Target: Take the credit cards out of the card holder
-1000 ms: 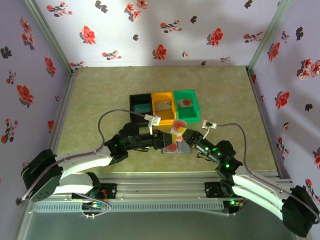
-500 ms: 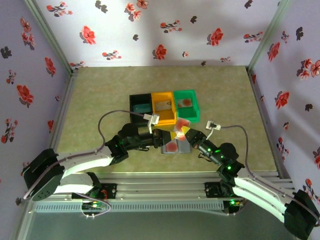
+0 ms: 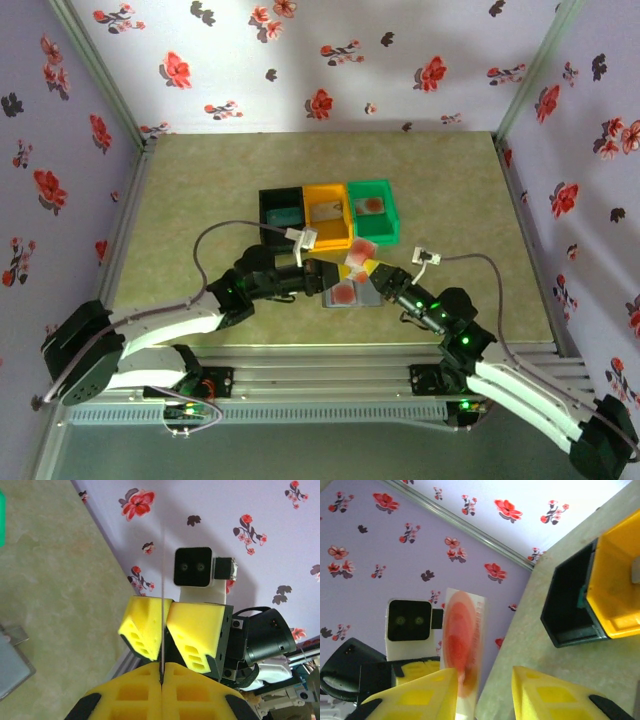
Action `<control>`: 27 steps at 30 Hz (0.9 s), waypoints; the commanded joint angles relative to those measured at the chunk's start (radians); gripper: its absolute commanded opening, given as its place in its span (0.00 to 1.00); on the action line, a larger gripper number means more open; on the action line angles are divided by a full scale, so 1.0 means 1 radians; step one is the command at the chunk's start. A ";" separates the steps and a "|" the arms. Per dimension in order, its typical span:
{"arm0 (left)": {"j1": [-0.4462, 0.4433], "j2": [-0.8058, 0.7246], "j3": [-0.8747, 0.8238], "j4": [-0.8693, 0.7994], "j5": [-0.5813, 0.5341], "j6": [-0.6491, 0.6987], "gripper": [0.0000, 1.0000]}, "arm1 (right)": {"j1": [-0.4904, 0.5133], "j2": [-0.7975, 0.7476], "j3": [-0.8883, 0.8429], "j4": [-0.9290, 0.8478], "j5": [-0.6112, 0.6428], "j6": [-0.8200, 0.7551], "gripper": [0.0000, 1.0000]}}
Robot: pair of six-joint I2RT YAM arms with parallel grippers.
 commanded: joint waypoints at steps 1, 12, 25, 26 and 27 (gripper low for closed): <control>0.060 -0.070 -0.005 -0.116 0.087 0.021 0.00 | 0.006 -0.081 0.030 -0.199 0.058 -0.088 0.37; 0.192 -0.160 0.292 -1.000 0.366 0.406 0.00 | -0.003 -0.091 0.159 -0.483 -0.107 -0.341 0.59; 0.189 -0.008 0.459 -1.480 0.404 0.726 0.00 | -0.014 0.252 0.246 -0.289 -0.543 -0.364 0.57; 0.189 -0.003 0.459 -1.481 0.396 0.729 0.00 | -0.015 0.270 0.248 -0.279 -0.562 -0.363 0.55; 0.189 -0.003 0.459 -1.481 0.395 0.733 0.00 | -0.015 0.284 0.247 -0.267 -0.579 -0.363 0.53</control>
